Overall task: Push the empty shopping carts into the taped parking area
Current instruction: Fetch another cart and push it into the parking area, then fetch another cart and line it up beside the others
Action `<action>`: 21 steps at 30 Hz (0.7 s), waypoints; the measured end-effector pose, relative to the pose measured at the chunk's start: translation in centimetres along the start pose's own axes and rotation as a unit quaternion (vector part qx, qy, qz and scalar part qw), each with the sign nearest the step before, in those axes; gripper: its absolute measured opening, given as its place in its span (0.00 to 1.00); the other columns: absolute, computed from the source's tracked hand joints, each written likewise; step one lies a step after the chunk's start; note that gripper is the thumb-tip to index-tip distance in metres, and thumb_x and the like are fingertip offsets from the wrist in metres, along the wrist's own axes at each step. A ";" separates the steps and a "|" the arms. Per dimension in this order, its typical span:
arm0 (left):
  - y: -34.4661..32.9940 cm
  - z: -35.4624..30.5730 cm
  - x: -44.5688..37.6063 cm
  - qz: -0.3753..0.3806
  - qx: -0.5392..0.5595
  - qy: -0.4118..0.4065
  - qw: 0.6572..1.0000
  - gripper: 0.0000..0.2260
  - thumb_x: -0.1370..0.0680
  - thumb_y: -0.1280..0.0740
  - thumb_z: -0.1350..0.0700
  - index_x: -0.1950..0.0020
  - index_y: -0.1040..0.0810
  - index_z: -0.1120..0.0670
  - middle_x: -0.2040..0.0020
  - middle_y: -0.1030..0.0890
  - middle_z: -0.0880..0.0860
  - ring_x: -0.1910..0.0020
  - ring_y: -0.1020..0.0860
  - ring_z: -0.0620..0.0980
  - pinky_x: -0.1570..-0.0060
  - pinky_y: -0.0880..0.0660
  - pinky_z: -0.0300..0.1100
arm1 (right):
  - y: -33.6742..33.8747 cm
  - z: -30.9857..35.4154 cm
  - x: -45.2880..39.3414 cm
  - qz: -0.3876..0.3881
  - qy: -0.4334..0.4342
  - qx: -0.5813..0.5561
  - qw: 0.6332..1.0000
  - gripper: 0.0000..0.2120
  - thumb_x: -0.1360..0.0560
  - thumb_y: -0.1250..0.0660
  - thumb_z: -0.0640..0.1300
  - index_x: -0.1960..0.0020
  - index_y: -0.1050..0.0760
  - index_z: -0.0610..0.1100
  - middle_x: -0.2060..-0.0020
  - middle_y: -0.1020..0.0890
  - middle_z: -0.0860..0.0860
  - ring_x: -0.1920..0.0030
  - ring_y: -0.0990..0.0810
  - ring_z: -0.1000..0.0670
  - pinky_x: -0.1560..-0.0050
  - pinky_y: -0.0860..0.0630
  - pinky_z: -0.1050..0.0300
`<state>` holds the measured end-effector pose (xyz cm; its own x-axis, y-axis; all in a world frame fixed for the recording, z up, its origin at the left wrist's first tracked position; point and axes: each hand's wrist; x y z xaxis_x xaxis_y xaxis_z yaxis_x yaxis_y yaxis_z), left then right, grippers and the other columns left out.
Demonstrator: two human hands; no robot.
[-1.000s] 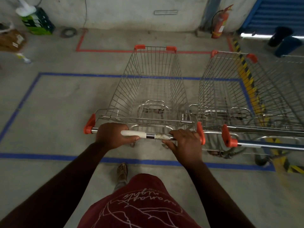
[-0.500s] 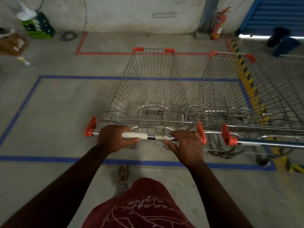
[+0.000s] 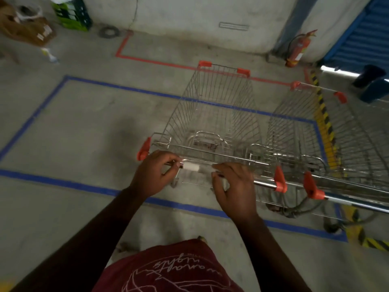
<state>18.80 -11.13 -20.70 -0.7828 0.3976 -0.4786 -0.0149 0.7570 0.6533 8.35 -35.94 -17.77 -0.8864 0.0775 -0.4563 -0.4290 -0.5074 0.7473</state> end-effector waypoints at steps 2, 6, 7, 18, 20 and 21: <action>2.6 1.0 1.7 0.016 0.040 0.040 0.998 0.04 0.21 0.27 0.58 0.49 0.17 0.50 0.53 0.16 0.44 0.37 0.19 0.47 0.27 0.33 0.41 | -2.1 3.9 -0.9 0.012 0.025 -0.034 0.999 0.08 0.20 0.30 0.46 0.42 0.16 0.47 0.47 0.16 0.52 0.45 0.19 0.49 0.41 0.26 0.51; 9.5 4.7 6.1 0.052 0.100 0.135 0.984 0.06 0.20 0.31 0.50 0.47 0.16 0.49 0.52 0.15 0.43 0.52 0.17 0.42 0.49 0.21 0.43 | -8.1 12.3 -2.2 0.080 0.084 -0.105 0.988 0.07 0.19 0.29 0.43 0.43 0.15 0.46 0.49 0.14 0.53 0.46 0.18 0.50 0.41 0.25 0.56; 11.4 6.0 7.5 0.058 0.103 0.157 0.980 0.07 0.20 0.31 0.50 0.46 0.16 0.49 0.52 0.15 0.42 0.52 0.17 0.43 0.49 0.21 0.43 | -9.9 14.5 -2.5 0.104 0.095 -0.117 0.983 0.06 0.19 0.29 0.42 0.44 0.15 0.46 0.49 0.14 0.53 0.46 0.18 0.51 0.41 0.25 0.57; 34.5 17.8 24.1 -0.051 0.068 0.344 0.935 0.10 0.20 0.32 0.48 0.46 0.15 0.52 0.52 0.15 0.46 0.54 0.17 0.46 0.52 0.20 0.51 | -29.2 39.4 -3.4 0.281 0.193 -0.226 0.913 0.07 0.19 0.31 0.43 0.42 0.16 0.47 0.50 0.16 0.54 0.50 0.19 0.55 0.46 0.23 0.61; 37.5 19.3 26.4 -0.080 0.056 0.368 0.925 0.11 0.20 0.32 0.48 0.47 0.15 0.53 0.53 0.15 0.47 0.55 0.17 0.47 0.52 0.20 0.52 | -32.3 42.9 -3.9 0.319 0.203 -0.239 0.894 0.07 0.19 0.30 0.44 0.43 0.16 0.47 0.50 0.16 0.55 0.51 0.19 0.56 0.48 0.22 0.59; 38.8 20.2 27.6 -0.094 0.049 0.377 0.920 0.10 0.19 0.32 0.48 0.47 0.15 0.53 0.53 0.15 0.47 0.55 0.17 0.48 0.52 0.20 0.52 | -33.8 44.6 -4.2 0.336 0.209 -0.243 0.886 0.07 0.19 0.30 0.45 0.43 0.16 0.48 0.51 0.16 0.55 0.52 0.19 0.56 0.49 0.22 0.58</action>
<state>9.19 39.69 -20.35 -0.9816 -0.1906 -0.0105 -0.1676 0.8339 0.5258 18.82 19.18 -19.61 -0.7282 -0.6551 -0.2013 0.3870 -0.6355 0.6681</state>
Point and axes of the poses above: each hand's wrist, its own x-axis away from the middle knuckle, its own y-axis out of the back of the hand, z = x × y
